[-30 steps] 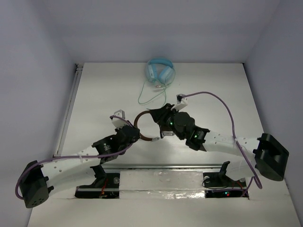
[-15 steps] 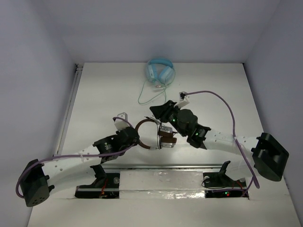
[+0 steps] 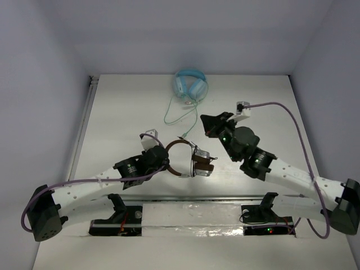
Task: Wrap the headphones
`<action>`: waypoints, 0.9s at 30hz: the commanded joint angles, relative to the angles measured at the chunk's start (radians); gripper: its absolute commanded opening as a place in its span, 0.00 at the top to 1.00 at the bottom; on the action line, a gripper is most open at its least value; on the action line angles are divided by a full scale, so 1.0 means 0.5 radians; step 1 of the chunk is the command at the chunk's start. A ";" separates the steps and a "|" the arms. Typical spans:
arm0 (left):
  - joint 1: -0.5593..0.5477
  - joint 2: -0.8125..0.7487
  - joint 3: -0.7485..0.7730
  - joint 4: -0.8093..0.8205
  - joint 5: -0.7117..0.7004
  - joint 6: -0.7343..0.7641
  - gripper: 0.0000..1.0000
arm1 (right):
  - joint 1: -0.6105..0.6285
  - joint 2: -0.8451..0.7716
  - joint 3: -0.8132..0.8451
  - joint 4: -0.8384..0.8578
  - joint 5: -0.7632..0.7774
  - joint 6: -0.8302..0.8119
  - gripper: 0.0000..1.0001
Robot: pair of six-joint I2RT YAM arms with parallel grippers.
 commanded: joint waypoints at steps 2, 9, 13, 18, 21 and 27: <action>-0.012 0.109 0.166 0.101 -0.023 0.120 1.00 | -0.030 -0.249 0.044 -0.443 0.320 -0.200 1.00; -0.012 0.486 0.399 0.343 -0.035 0.387 1.00 | -0.030 -0.648 -0.165 -0.925 0.559 -0.007 1.00; -0.012 0.792 0.543 0.565 -0.023 0.473 1.00 | -0.030 -0.924 -0.190 -1.146 0.710 0.088 1.00; 0.030 1.170 0.843 0.810 0.057 0.592 1.00 | -0.030 -1.344 -0.172 -1.266 0.784 0.150 1.00; 0.055 1.480 1.125 0.841 0.069 0.663 1.00 | -0.030 -1.428 -0.172 -1.248 0.744 0.138 1.00; 0.147 1.968 1.543 0.862 0.189 0.694 1.00 | -0.030 -1.330 -0.083 -1.401 0.747 0.202 1.00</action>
